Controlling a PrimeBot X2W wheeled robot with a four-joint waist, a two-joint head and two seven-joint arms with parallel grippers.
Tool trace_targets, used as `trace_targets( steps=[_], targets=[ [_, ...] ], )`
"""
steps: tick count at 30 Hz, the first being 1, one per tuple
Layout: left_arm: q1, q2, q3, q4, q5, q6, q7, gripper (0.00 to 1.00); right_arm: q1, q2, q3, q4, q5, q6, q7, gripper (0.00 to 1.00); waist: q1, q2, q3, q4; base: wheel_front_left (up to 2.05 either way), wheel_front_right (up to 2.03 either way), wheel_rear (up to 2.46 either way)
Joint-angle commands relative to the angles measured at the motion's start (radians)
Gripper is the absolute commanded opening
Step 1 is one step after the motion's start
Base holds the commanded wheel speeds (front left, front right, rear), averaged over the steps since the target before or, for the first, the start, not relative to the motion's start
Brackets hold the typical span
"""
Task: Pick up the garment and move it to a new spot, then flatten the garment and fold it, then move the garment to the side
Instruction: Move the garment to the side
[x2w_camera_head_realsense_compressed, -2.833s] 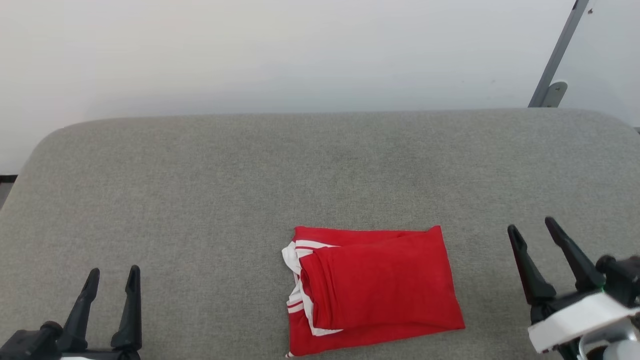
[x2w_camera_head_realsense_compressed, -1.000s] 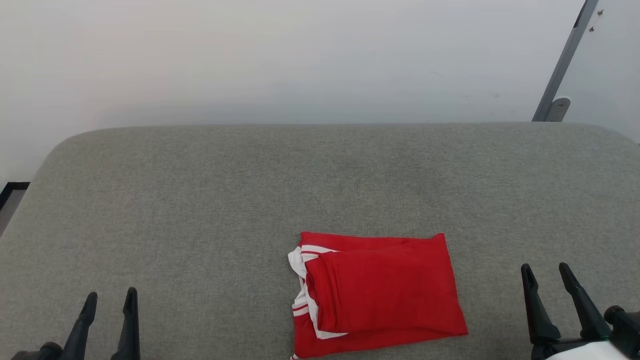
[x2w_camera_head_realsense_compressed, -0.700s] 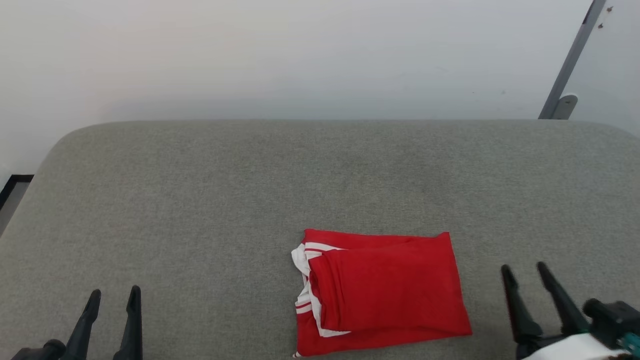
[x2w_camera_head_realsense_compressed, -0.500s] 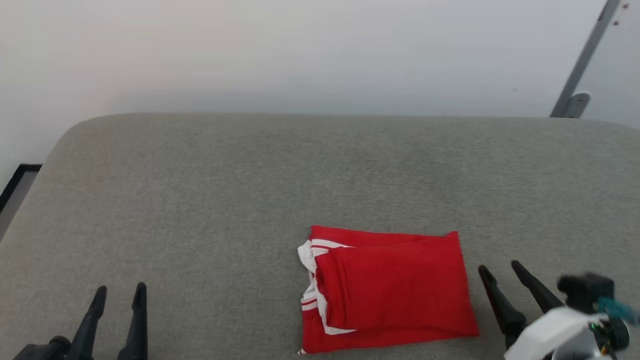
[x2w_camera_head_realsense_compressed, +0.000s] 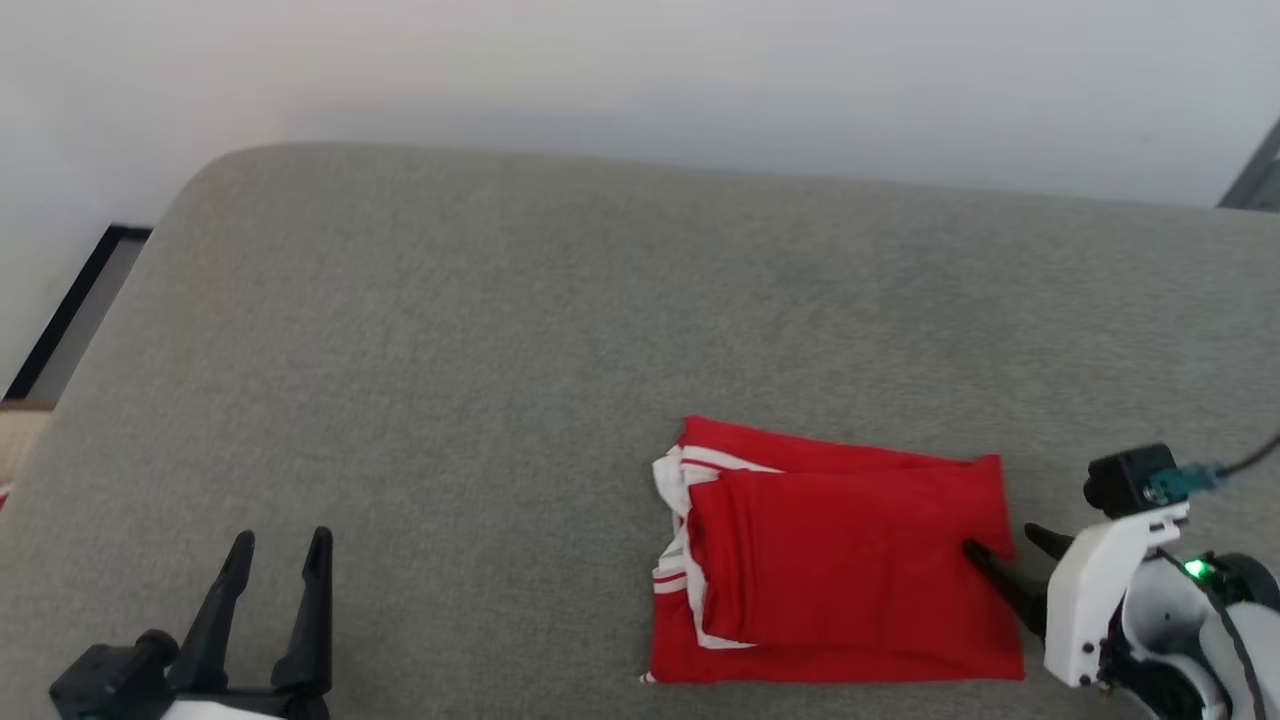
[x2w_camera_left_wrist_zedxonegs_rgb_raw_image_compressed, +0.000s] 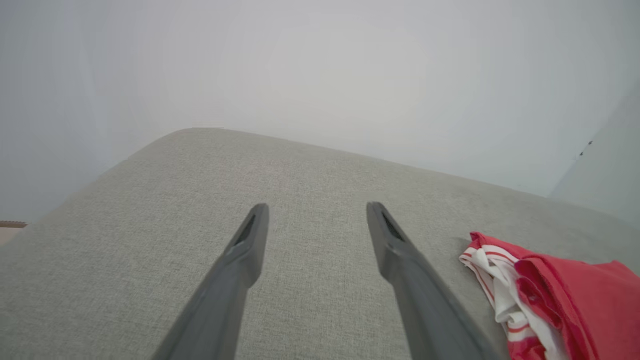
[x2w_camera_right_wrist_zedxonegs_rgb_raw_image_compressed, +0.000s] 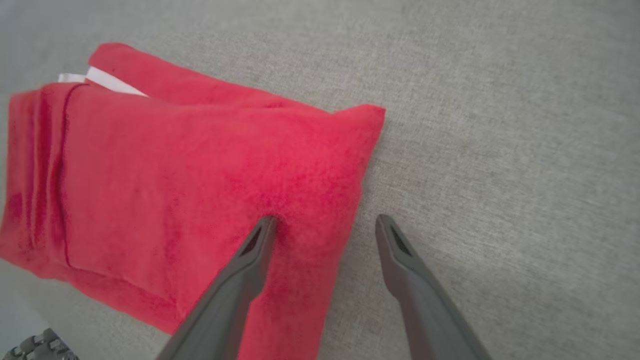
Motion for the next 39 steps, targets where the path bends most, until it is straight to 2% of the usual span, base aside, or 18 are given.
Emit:
trace_targets(
  steps=[1,7,12,13,14,15,21,28,39],
  targets=[
    [-0.021,0.000,-0.007,0.003,-0.008,-0.003,-0.005,1.00,-0.026,-0.007,0.007,0.011,0.008,0.000,0.042,1.00,0.0000,0.0000,0.028,0.023,0.00,0.00,0.00],
    [-0.063,-0.001,-0.031,0.013,-0.020,-0.003,-0.005,1.00,-0.079,0.005,0.045,0.080,0.014,0.000,0.216,1.00,0.0000,0.0000,0.071,0.048,0.00,0.00,0.00],
    [-0.100,-0.001,-0.049,0.027,-0.036,-0.003,-0.005,1.00,-0.101,0.053,0.127,0.160,0.039,0.000,0.378,1.00,0.0000,0.0000,0.100,0.056,0.00,0.00,0.00],
    [-0.106,-0.001,-0.052,0.029,-0.039,-0.003,-0.005,1.00,-0.102,0.059,0.134,0.170,0.047,0.000,0.398,0.71,0.0000,0.0000,0.102,0.056,0.00,0.00,0.00],
    [-0.112,-0.002,-0.054,0.033,-0.042,-0.003,-0.005,1.00,-0.108,0.063,0.147,0.163,0.050,0.001,0.409,0.17,0.0000,0.0000,0.105,0.057,0.00,0.00,0.00],
    [-0.117,-0.002,-0.056,0.034,-0.045,-0.003,-0.005,1.00,-0.117,0.062,0.149,0.157,0.056,0.003,0.411,0.00,0.0000,0.0000,0.108,0.056,0.00,0.00,0.00],
    [-0.146,0.010,-0.043,0.043,-0.086,-0.003,-0.005,1.00,-0.184,0.034,0.106,0.090,0.085,0.000,0.401,0.00,0.0000,0.0000,0.121,0.028,0.00,0.00,0.00],
    [-0.183,0.030,-0.033,0.024,-0.103,-0.003,-0.005,1.00,-0.245,-0.022,0.074,-0.001,0.063,0.000,0.396,0.00,0.0000,0.0000,0.143,-0.021,0.00,0.00,0.00],
    [-0.285,0.067,-0.071,0.000,-0.086,-0.003,-0.005,1.00,-0.336,-0.085,-0.019,-0.074,0.013,0.000,0.371,0.00,0.0000,0.0000,0.204,-0.134,0.00,0.00,0.00]
  ],
)
